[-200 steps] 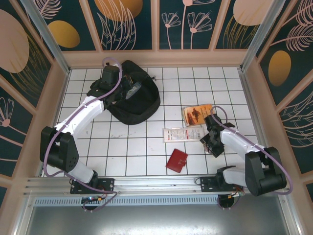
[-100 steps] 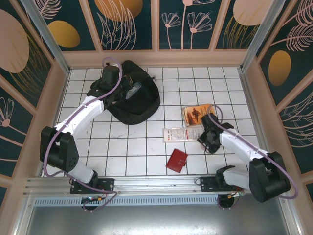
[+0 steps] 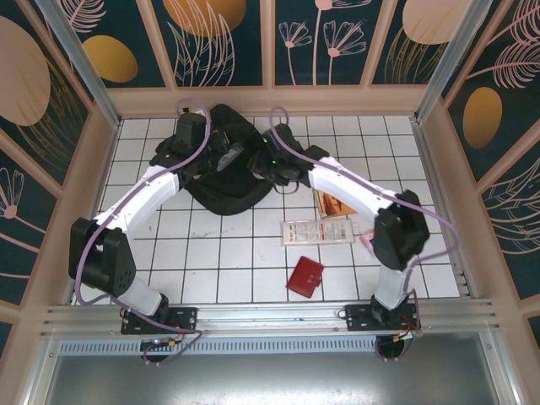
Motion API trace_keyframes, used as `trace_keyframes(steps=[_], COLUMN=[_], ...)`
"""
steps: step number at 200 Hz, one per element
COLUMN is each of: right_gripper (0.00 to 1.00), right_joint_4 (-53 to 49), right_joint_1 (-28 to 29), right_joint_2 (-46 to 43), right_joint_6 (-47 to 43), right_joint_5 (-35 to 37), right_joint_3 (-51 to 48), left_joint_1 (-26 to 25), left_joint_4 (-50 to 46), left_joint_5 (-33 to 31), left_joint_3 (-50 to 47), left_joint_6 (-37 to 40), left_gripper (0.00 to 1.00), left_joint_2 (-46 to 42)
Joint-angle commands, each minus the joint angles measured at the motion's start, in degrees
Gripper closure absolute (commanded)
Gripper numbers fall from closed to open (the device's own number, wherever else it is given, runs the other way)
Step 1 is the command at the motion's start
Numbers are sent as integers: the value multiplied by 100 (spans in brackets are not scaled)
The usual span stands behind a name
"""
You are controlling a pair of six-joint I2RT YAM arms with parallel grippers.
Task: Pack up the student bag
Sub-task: Place the loose stationery in the student bag.
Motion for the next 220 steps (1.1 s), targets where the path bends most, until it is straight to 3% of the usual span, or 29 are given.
trace_keyframes(steps=[1, 33, 89, 127, 173, 220], right_gripper=[49, 49, 41, 21, 21, 28], right_joint_4=[553, 1479, 2757, 1766, 1717, 1870], right_joint_1=[-38, -37, 17, 69, 48, 64], right_joint_2=[564, 1354, 2242, 3009, 2555, 1448], right_joint_6=[-27, 681, 1880, 1575, 1276, 89], right_joint_5=[-483, -990, -787, -750, -640, -622], right_joint_3=[502, 971, 1553, 3075, 2458, 1273], left_joint_1=[3, 2, 9, 12, 25, 78], left_joint_4=[168, 209, 298, 269, 255, 246], left_joint_5=[57, 181, 335, 239, 208, 169], left_joint_3=[-11, -2, -20, -22, -11, -20], left_joint_6=[-52, -95, -206, -168, -160, -158], left_gripper=[100, 100, 100, 100, 100, 100], left_joint_2=[-175, -246, -351, -377, -378, -351])
